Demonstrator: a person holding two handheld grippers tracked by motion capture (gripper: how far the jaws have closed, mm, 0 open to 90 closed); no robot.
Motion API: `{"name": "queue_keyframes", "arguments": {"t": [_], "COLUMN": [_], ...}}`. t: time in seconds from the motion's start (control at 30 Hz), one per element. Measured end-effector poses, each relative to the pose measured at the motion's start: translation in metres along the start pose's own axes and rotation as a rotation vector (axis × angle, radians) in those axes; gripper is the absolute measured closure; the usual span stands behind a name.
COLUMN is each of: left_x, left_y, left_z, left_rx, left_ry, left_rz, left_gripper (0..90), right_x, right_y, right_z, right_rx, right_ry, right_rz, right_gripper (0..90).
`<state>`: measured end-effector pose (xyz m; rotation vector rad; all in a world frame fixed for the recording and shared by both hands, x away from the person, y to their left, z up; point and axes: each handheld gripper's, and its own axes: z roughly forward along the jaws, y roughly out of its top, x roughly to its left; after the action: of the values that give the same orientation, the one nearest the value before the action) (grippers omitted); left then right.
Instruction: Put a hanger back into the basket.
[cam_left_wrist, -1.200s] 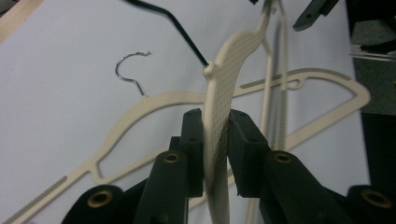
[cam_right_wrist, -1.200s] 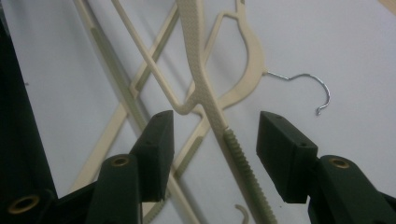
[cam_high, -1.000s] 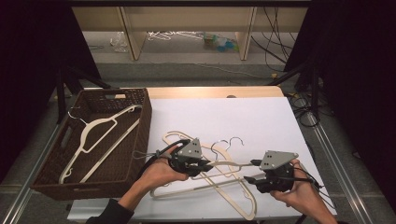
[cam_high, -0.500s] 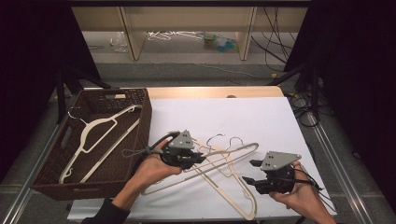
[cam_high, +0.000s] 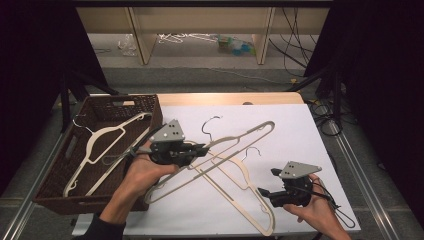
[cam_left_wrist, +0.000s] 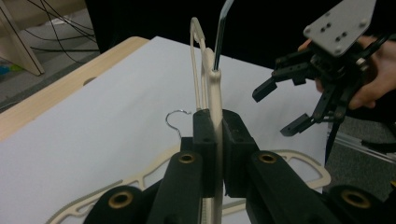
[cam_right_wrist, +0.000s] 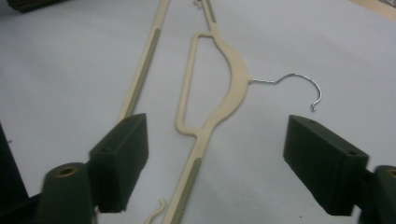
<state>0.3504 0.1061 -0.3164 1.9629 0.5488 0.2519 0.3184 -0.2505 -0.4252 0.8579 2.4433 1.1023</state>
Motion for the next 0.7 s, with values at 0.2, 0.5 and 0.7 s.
{"name": "queue_keyframes", "arguments": {"t": [0.2,0.5,0.7], "left_x": [0.002,0.029,0.068], "left_y": [0.029,0.043,0.019], "left_z": [-0.034,-0.107,-0.149], "left_rx": [-0.015,-0.049,-0.061], "left_ry": [0.043,0.191,0.316], "left_rz": [0.051,0.046,-0.034], "left_gripper": [85.3,85.5,85.4], "right_x": [0.000,-0.001,0.001], "right_y": [-0.005,-0.007,-0.007], "right_z": [0.002,0.001,0.003], "right_rx": [0.010,0.019,0.024], "right_ry": [0.018,0.023,0.033], "right_rz": [-0.001,0.006,-0.008], "right_gripper": [23.6,25.0,25.4]}}
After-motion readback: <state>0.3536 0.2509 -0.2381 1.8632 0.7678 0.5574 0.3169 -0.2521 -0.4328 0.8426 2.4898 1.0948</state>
